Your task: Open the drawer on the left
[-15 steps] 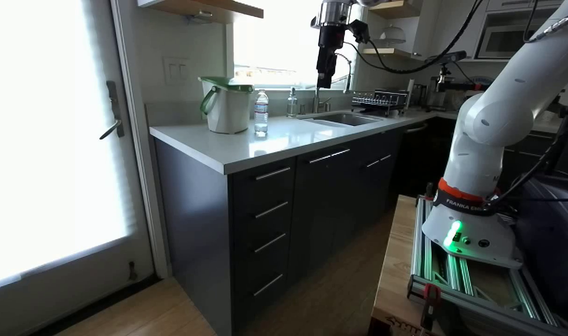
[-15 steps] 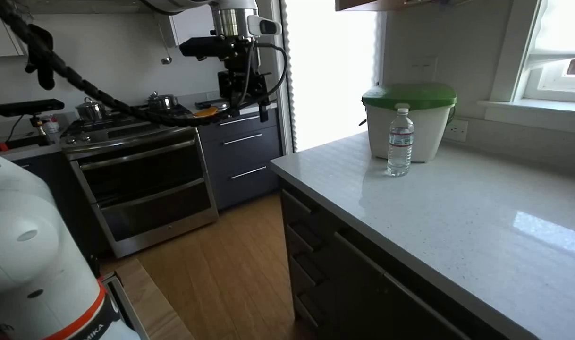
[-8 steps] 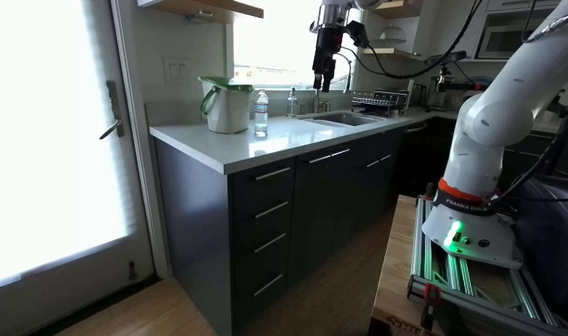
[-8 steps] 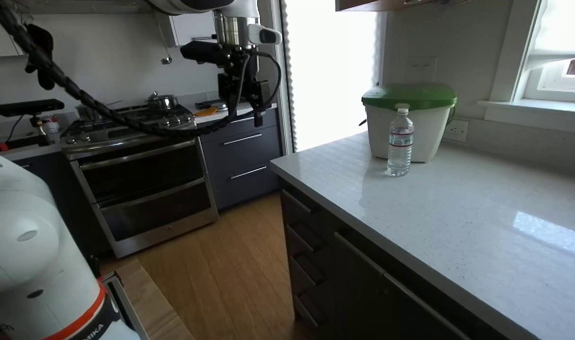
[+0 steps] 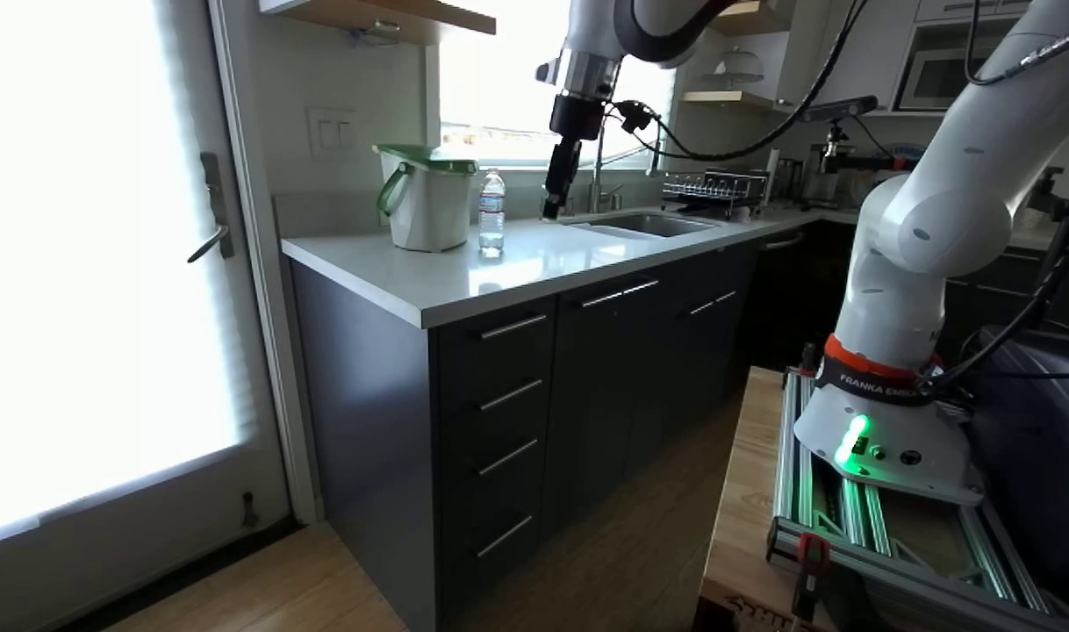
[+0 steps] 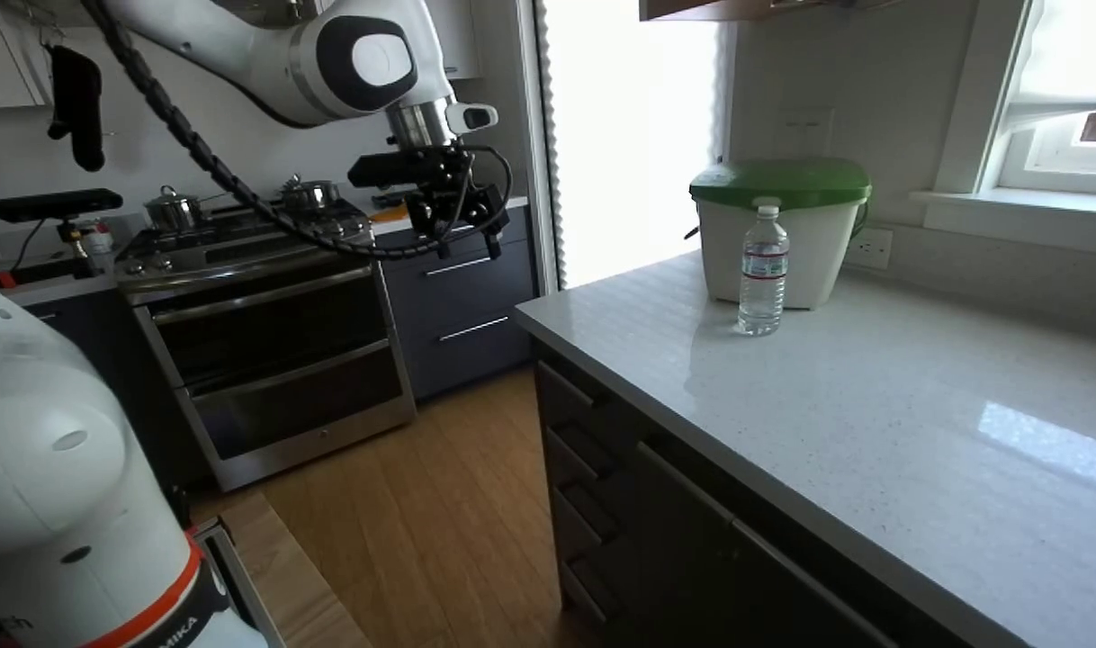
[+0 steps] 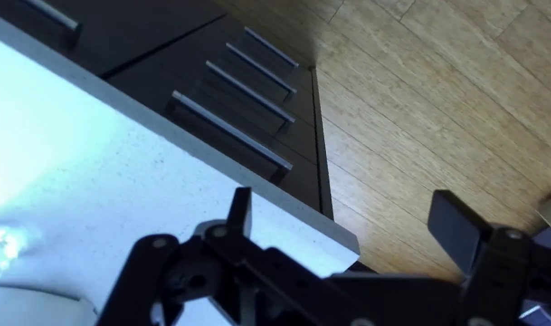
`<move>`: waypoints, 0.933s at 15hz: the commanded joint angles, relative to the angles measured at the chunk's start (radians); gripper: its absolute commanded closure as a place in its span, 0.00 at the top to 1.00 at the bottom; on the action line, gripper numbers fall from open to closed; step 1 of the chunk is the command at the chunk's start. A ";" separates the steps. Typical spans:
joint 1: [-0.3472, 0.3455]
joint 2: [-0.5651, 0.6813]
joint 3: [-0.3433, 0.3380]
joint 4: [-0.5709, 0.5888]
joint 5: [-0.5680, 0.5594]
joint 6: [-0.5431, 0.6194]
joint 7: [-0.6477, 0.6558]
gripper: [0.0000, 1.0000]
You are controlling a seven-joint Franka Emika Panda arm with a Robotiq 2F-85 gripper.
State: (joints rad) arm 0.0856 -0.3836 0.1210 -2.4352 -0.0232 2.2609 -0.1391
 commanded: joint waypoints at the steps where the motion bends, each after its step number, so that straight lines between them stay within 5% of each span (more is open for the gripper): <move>1: 0.010 0.047 0.050 -0.070 -0.162 0.148 0.005 1.00; 6: -0.105 0.092 0.118 -0.180 -0.544 0.239 0.105 1.00; 7: -0.022 0.086 0.064 -0.132 -0.431 0.190 0.067 1.00; 14: -0.065 0.100 0.081 -0.166 -0.523 0.218 0.089 1.00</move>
State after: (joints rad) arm -0.0035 -0.2847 0.2258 -2.6029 -0.5395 2.4844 -0.0546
